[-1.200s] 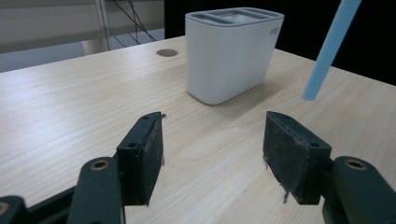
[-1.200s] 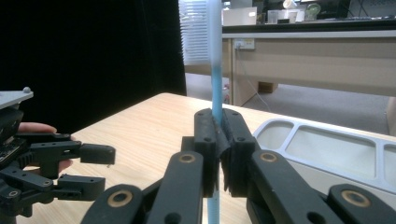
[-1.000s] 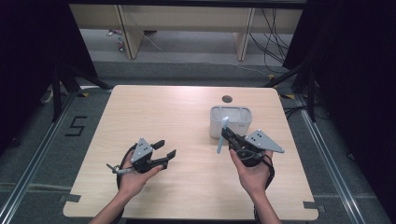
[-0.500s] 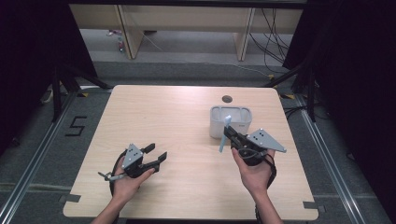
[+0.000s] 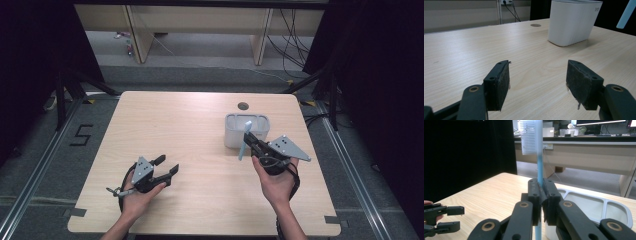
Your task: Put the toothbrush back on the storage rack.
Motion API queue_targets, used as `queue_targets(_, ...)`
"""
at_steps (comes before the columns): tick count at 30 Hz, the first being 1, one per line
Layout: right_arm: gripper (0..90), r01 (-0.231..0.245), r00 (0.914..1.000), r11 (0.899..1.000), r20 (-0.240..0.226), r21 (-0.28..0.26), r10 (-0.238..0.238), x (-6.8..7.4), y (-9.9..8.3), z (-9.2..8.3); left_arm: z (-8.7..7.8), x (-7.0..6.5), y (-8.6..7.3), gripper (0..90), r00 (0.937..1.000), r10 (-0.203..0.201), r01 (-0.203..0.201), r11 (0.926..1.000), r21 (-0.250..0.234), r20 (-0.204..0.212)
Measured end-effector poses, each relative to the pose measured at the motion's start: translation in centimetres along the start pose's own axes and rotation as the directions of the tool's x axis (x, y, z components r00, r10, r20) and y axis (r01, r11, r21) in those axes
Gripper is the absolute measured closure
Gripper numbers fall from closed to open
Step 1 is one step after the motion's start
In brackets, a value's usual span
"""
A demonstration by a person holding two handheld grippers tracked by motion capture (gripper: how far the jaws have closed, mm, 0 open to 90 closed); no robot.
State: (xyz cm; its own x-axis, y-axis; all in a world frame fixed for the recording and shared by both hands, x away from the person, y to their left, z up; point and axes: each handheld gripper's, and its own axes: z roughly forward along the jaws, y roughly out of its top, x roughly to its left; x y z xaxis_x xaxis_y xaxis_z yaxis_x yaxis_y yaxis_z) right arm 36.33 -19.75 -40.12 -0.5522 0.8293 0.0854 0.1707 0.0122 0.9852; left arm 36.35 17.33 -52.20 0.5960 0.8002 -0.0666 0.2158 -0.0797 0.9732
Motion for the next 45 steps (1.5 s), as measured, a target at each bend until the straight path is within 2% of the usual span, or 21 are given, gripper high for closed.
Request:
queue_targets(7,86.1,0.004,0.9999,1.0,0.014,-0.012,-0.004,-0.7,0.2,0.0,-0.1,0.0,-0.1,34.6,1.0,0.002,-0.002,0.9999,-0.016,-0.009)
queue_targets(8,86.1,0.021,0.9995,1.0,0.023,-0.02,-0.021,-0.9,0.2,0.0,-0.1,0.0,-0.1,34.6,1.0,0.001,-0.001,0.9997,-0.024,-0.009)
queue_targets(9,86.1,-0.004,0.9999,1.0,0.015,-0.012,0.004,-0.9,0.3,0.0,0.0,0.0,-0.1,34.5,1.0,-0.001,0.001,0.9993,-0.038,-0.004)
queue_targets(11,86.1,-0.015,0.9994,1.0,0.032,-0.012,0.015,-0.8,0.4,-0.2,0.0,0.0,-0.1,34.4,1.0,-0.001,0.001,0.9993,-0.039,-0.006)
queue_targets(12,86.1,0.02,0.9994,1.0,0.028,-0.021,-0.019,-1.1,0.5,-0.1,-0.1,0.0,-0.2,34.4,1.0,-0.002,0.001,0.9991,-0.042,-0.008)
queue_targets(13,86.1,0.0,0.9996,1.0,0.03,-0.018,0.001,-1.1,0.7,-0.2,-0.2,0.0,-0.1,34.4,0.9999,0.0,0.0,0.9996,-0.028,-0.017)
queue_targets(16,86.1,0.024,0.9988,0.999,0.042,-0.029,-0.023,-1.4,1.0,-0.3,-0.3,0.1,-0.1,34.4,0.9997,-0.012,0.011,0.9992,-0.037,-0.021)
queue_targets(19,86.1,0.011,0.999,1.0,0.043,-0.015,-0.011,-1.5,1.2,-0.4,-0.2,0.2,-0.2,34.4,0.9996,-0.026,0.025,0.9978,-0.061,-0.015)
queue_targets(23,86.1,0.013,0.9988,1.0,0.048,-0.024,-0.012,-1.9,1.4,-0.3,-0.2,0.1,-0.2,34.5,0.9995,-0.024,0.023,0.9978,-0.061,-0.018)
queue_targets(26,86.1,0.042,0.9975,0.998,0.058,-0.036,-0.04,-2.4,1.6,-0.3,-0.3,0.1,-0.2,34.8,0.9995,-0.012,0.011,0.9991,-0.041,-0.029)
queue_targets(27,86.1,0.018,0.9983,1.0,0.057,-0.017,-0.017,-2.3,1.7,-0.4,-0.3,0.0,-0.2,34.9,0.9995,-0.011,0.01,0.9992,-0.039,-0.029)
queue_targets(29,86.1,0.035,0.9972,0.999,0.067,-0.022,-0.034,-2.5,1.9,-0.4,-0.3,0.0,-0.2,35.0,0.9995,-0.008,0.007,0.9993,-0.037,-0.031)
queue_targets(30,86.1,0.015,0.9978,1.0,0.065,-0.015,-0.014,-2.5,2.0,-0.4,-0.3,0.0,-0.2,35.0,0.9995,-0.008,0.006,0.9993,-0.038,-0.031)
queue_targets(32,86.1,0.047,0.996,0.998,0.077,-0.034,-0.044,-2.8,2.2,-0.3,-0.3,0.0,-0.2,35.0,0.9995,-0.005,0.004,0.9993,-0.038,-0.032)
queue_targets(33,86.1,0.022,0.9972,0.999,0.071,-0.027,-0.02,-2.7,2.2,-0.4,-0.3,0.0,-0.1,35.0,0.9995,-0.003,0.002,0.9993,-0.037,-0.033)
queue_targets(36,86.1,0.016,0.9969,1.0,0.078,-0.021,-0.014,-2.9,2.5,-0.4,-0.3,-0.1,-0.1,35.1,0.9995,0.002,-0.003,0.9994,-0.035,-0.033)
queue_targets(38,86.1,0.044,0.9955,0.999,0.086,-0.028,-0.041,-3.2,2.7,-0.4,-0.3,-0.1,-0.1,35.2,0.9994,0.003,-0.004,0.9994,-0.035,-0.033)
queue_targets(39,86.1,0.014,0.9965,0.999,0.083,-0.035,-0.011,-3.1,2.8,-0.4,-0.3,-0.1,-0.1,35.3,0.9995,0.003,-0.005,0.9994,-0.034,-0.032)
queue_targets(40,86.1,0.042,0.9949,0.998,0.094,-0.038,-0.038,-3.4,3.0,-0.4,-0.3,-0.1,-0.1,35.3,0.9995,0.003,-0.004,0.9994,-0.034,-0.031)
queue_targets(42,86.1,0.031,0.996,0.999,0.085,-0.037,-0.028,-3.4,3.1,-0.3,-0.3,-0.1,-0.1,35.3,0.9995,0.003,-0.004,0.9994,-0.034,-0.032)
queue_targets(45,86.1,0.045,0.9933,0.998,0.109,-0.049,-0.039,-3.7,3.3,-0.4,-0.3,-0.1,-0.1,35.4,0.9995,0.003,-0.004,0.9994,-0.035,-0.032)
